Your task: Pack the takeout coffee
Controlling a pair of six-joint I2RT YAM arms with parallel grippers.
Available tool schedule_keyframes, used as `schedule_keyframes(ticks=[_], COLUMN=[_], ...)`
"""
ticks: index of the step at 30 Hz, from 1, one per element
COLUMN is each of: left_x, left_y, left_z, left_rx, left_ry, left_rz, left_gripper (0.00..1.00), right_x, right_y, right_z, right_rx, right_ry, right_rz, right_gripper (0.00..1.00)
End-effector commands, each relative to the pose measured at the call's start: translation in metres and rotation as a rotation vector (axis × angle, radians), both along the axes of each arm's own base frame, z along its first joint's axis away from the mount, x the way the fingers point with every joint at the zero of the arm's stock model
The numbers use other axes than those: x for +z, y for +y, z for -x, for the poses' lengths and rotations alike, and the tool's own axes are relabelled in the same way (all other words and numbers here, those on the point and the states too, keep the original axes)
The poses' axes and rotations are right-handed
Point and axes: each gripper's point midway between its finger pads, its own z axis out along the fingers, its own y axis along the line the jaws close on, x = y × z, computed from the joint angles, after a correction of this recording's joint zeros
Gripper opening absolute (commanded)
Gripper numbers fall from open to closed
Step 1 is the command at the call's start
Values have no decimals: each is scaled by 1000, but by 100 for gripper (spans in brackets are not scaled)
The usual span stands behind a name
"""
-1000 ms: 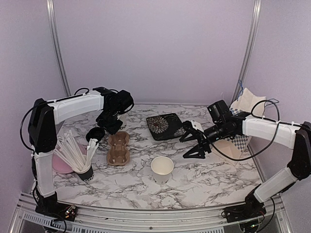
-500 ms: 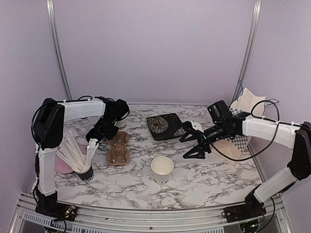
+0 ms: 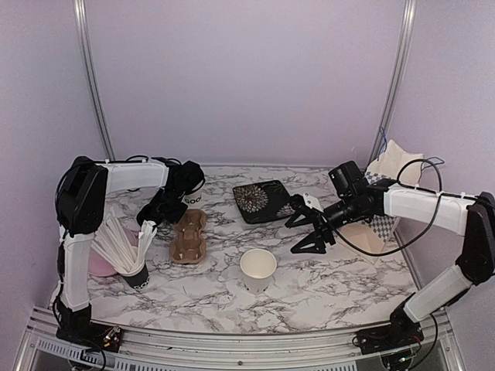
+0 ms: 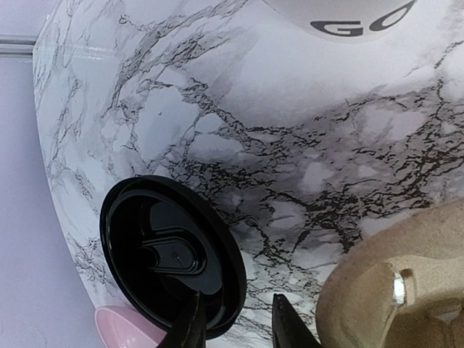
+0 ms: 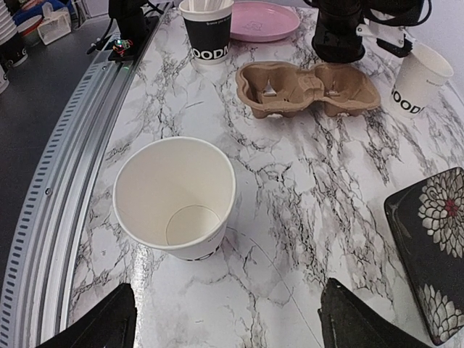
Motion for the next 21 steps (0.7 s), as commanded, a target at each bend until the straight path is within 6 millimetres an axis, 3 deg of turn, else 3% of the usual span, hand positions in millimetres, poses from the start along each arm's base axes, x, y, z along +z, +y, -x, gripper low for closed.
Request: schedule_keyframes(ticks=[1, 14, 21], left_x=[-12, -4, 37], left_y=[9, 15, 7], left_z=[-2, -1, 8], left_rx=[9, 6, -5], left_ry=[14, -3, -52], left_rz=[-38, -67, -29], left_gripper=[31, 10, 7], right_x=[-3, -8, -9], right_y=[3, 3, 5], right_z=[2, 2, 3], right_rx=[17, 28, 34], right_ry=[-4, 16, 28], right_rz=[8, 18, 17], right_gripper=[84, 84, 84])
